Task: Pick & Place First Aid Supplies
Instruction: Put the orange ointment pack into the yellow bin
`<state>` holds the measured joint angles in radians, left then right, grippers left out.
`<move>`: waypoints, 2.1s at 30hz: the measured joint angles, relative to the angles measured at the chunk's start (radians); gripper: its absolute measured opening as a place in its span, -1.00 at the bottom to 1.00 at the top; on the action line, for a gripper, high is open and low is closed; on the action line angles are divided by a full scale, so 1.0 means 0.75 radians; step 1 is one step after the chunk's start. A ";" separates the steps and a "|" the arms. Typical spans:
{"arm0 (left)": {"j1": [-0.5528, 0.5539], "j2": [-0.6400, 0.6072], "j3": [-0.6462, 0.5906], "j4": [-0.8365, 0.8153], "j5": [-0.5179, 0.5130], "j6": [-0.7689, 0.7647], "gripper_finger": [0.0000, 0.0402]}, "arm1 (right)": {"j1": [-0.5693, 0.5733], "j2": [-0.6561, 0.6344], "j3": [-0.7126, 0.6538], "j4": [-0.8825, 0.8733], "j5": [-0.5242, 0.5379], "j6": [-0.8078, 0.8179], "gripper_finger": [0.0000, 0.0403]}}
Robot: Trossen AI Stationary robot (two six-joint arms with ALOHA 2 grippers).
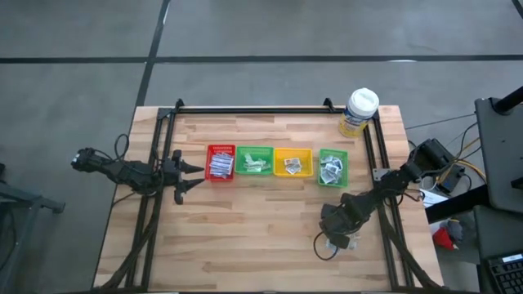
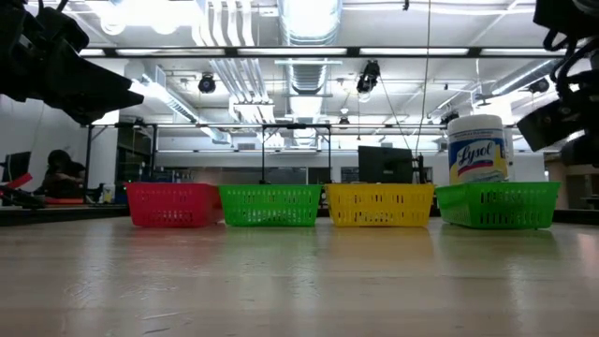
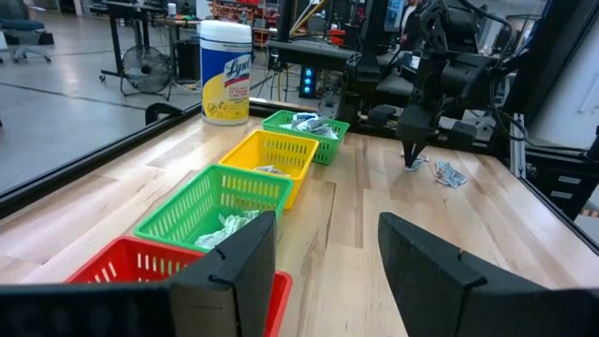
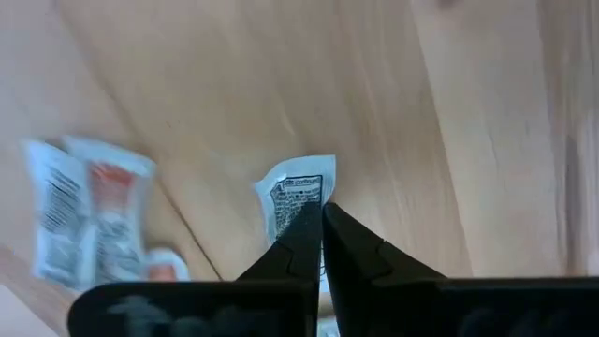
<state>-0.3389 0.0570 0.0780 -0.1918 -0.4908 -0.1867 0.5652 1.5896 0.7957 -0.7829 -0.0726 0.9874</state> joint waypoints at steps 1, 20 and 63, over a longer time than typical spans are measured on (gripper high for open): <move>0.000 0.000 0.000 0.000 0.000 0.000 -0.06 | 0.000 -0.001 0.008 0.012 0.022 0.000 -0.96; 0.000 0.000 0.000 0.001 0.000 0.000 -0.06 | -0.011 -0.118 0.162 0.026 0.350 -0.103 -0.96; 0.000 0.000 0.000 0.001 0.000 0.000 -0.06 | -0.797 -0.070 0.482 0.055 0.663 -1.285 -0.96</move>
<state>-0.3389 0.0567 0.0780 -0.1909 -0.4908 -0.1867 -0.0322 1.5374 1.1572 -0.7420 0.4248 0.0238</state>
